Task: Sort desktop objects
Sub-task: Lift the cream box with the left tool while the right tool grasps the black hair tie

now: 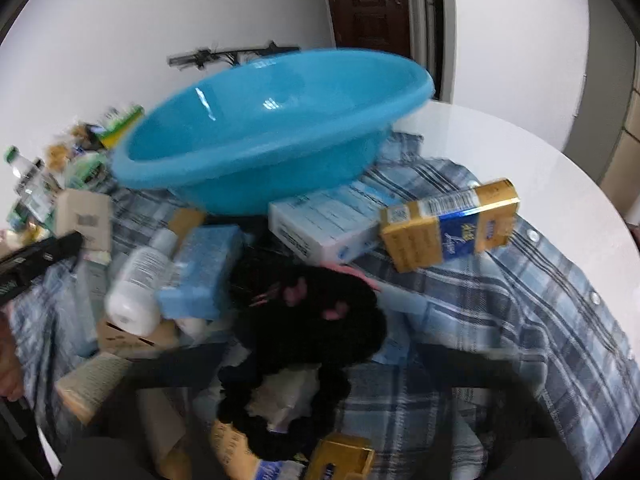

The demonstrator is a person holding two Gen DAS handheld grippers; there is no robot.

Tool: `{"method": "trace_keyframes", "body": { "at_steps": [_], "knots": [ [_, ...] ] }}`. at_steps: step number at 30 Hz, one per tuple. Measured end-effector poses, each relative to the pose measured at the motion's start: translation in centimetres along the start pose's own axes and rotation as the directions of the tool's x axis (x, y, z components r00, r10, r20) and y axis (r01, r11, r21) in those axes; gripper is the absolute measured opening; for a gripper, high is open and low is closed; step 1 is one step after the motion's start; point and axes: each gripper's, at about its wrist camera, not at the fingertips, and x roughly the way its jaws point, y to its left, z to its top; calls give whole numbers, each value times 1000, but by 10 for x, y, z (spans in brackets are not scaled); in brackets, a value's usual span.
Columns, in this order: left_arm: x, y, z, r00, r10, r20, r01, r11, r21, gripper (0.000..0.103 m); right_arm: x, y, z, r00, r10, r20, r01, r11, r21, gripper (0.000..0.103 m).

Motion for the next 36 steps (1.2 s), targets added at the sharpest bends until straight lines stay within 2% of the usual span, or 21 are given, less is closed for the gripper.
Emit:
{"method": "trace_keyframes", "body": {
  "at_steps": [3, 5, 13, 22, 31, 36],
  "knots": [
    [0, -3, 0, 1000, -4, 1, 4, 1000, 4, 45, -7, 11, -2, 999, -38, 17, 39, 997, -73, 40],
    [0, -4, -1, 1000, -5, 4, 5, 1000, 4, 45, -10, 12, -2, 1000, -9, 12, 10, 998, -68, 40],
    [-8, -7, -1, 1000, 0, 25, -1, 1000, 10, 45, -26, 10, -2, 997, -52, 63, 55, 997, -57, 41],
    [-18, -10, 0, 999, 1, 48, -2, 1000, 13, 45, -40, 10, -1, 994, -53, 98, 58, 997, -47, 43],
    [-39, -22, 13, 992, 12, 126, -19, 998, 55, 45, -71, 18, 13, 978, -71, 196, 84, 995, -62, 43],
    [-56, -21, 27, 983, 1, 185, -8, 999, 35, 45, -91, 24, 24, 968, -55, 245, 74, 995, -72, 44]
  ]
}}
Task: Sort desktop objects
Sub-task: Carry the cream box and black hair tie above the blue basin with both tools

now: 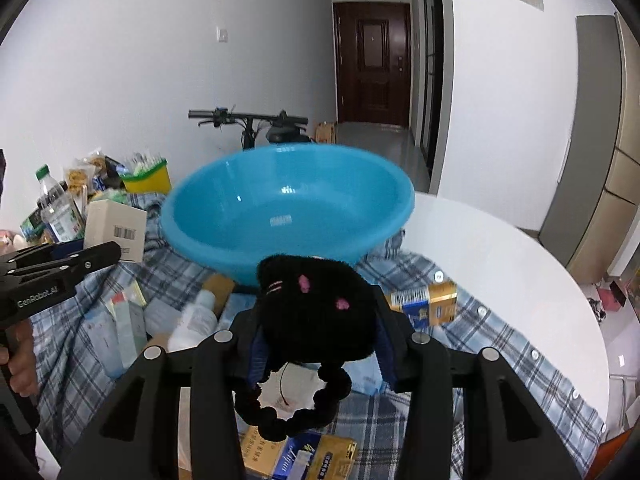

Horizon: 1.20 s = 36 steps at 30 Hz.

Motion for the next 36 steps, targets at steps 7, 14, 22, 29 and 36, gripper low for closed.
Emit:
{"method": "trace_keyframes", "body": {
  "at_steps": [7, 14, 22, 29, 36],
  "knots": [
    [-21, -4, 26, 997, 4, 77, -5, 1000, 9, 45, -30, 4, 24, 995, -10, 98, 13, 1000, -28, 44],
    [-51, -13, 48, 988, -3, 156, -2, 999, 32, 46, -60, 8, 49, 980, -13, 201, 20, 999, -34, 45],
    [-83, -20, 62, 974, -16, 228, 5, 999, 50, 46, -94, 18, 62, 954, -12, 299, 27, 998, -48, 45],
    [-103, -23, 59, 966, -8, 259, -7, 998, 57, 46, -111, 26, 58, 940, -8, 341, 28, 998, -56, 45],
    [-121, -27, 50, 963, -10, 270, -6, 998, 57, 46, -121, 29, 50, 937, 1, 348, 20, 998, -55, 45]
  ]
}}
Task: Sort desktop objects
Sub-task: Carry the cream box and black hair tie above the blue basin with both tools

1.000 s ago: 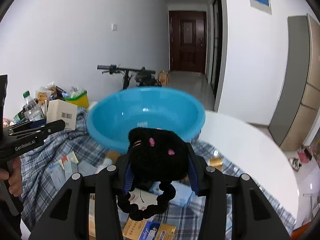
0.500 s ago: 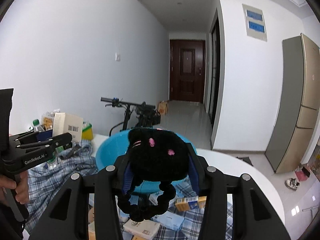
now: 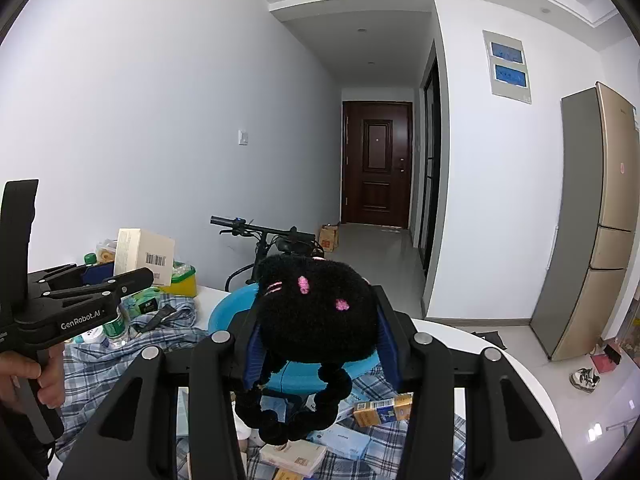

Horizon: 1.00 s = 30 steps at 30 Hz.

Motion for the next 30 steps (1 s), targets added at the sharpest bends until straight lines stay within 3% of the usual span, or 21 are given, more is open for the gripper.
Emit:
{"method": "trace_keyframes", "body": {
  "at_steps": [20, 30],
  "knots": [
    [-10, -3, -4, 1000, -1, -2, 1, 1000, -4, 46, -4, -8, -7, 1000, -8, -13, 8, 1000, 14, 46],
    [28, 5, 0, 1000, -5, -25, 4, 999, -32, 46, 22, -9, -12, 999, -14, -48, 15, 1000, 26, 46]
  ]
}}
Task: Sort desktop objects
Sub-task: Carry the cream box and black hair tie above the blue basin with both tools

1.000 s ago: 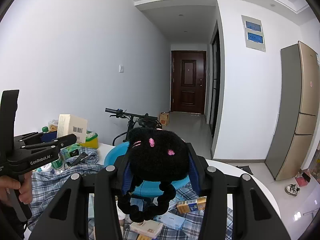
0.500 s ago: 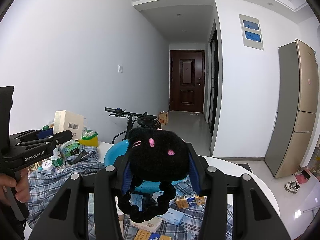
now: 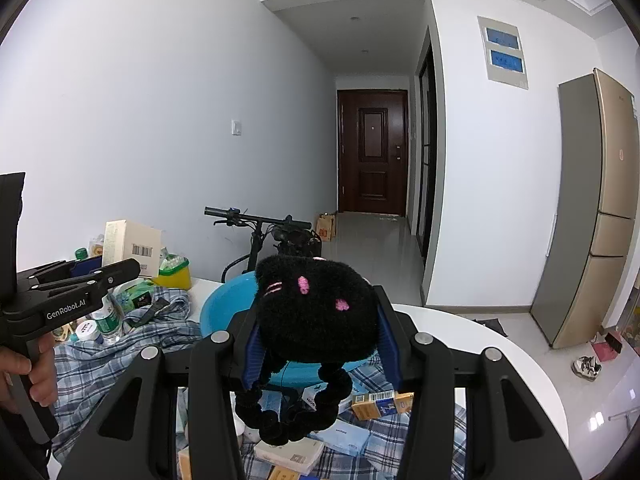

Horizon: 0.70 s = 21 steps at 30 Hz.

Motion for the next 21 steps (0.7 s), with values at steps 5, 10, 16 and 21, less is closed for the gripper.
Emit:
{"method": "trace_keyframes", "body": {
  "at_steps": [5, 10, 16, 21],
  "knots": [
    [26, -2, 6, 1000, -22, 14, 22, 999, 25, 46, 22, -1, 2, 999, -28, -22, 28, 999, -15, 46],
    [59, 1, 15, 999, -38, 15, 38, 999, 14, 46, 48, 2, 6, 1000, -18, -23, 18, 999, -38, 46],
    [112, 8, 34, 999, -51, 18, 50, 999, 16, 46, 88, 0, 14, 999, -40, -13, 39, 998, -55, 46],
    [164, 11, 49, 990, -135, -31, 135, 991, -2, 46, 121, -8, 26, 999, -43, -13, 42, 999, -33, 46]
  ]
}}
